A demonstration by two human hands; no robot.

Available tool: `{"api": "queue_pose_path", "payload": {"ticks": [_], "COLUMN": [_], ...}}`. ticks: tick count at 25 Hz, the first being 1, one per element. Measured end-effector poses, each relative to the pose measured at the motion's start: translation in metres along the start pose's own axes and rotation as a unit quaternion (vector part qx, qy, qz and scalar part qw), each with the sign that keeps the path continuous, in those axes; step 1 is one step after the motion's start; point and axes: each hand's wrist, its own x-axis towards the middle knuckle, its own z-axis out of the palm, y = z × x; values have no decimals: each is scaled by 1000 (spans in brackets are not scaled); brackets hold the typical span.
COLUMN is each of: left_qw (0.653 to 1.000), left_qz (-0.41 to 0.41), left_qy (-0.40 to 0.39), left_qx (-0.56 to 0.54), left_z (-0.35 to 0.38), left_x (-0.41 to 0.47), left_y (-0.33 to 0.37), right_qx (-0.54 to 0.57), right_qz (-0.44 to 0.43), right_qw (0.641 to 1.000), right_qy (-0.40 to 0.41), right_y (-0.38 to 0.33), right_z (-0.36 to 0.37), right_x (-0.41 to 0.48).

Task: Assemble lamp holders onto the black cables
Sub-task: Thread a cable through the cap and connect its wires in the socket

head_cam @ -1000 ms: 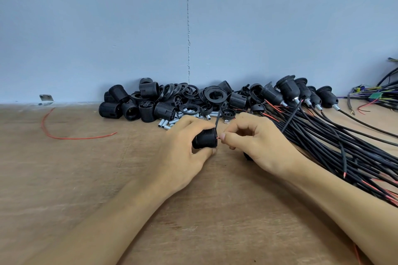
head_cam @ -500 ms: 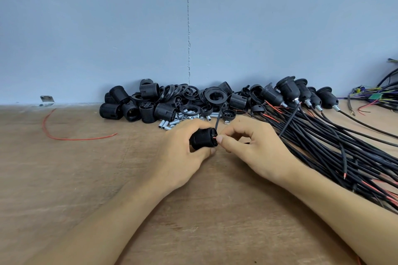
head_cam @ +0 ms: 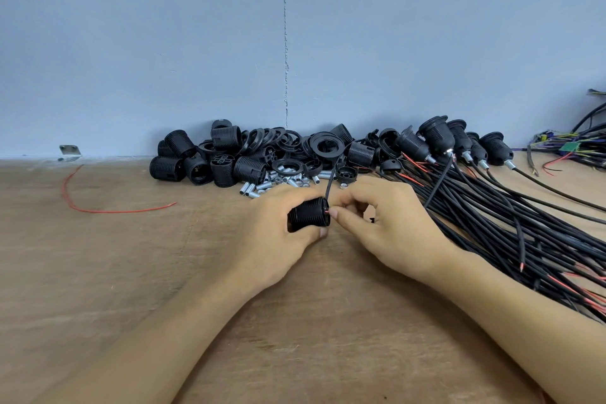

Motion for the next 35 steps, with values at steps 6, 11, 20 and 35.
{"api": "queue_pose_path", "payload": {"ticks": [6,11,20,35], "left_qw": [999,999,992,995], "left_qz": [12,20,81,57], "left_qy": [-2,-24,20,-6], "left_qx": [43,35,99,85], "left_z": [-1,-2,-1,1], "left_x": [-1,-1,0,2], "left_y": [2,1,-6,-7], "right_qx": [-99,-112,38,-60], "right_qz": [-50,-40,113,-5], "right_qw": [994,993,992,998], "right_qy": [-19,-29,-33,-25], "right_y": [-2,-4,-1,2], "right_z": [-1,0,8,3], "right_x": [-2,-2,2,-2]}}
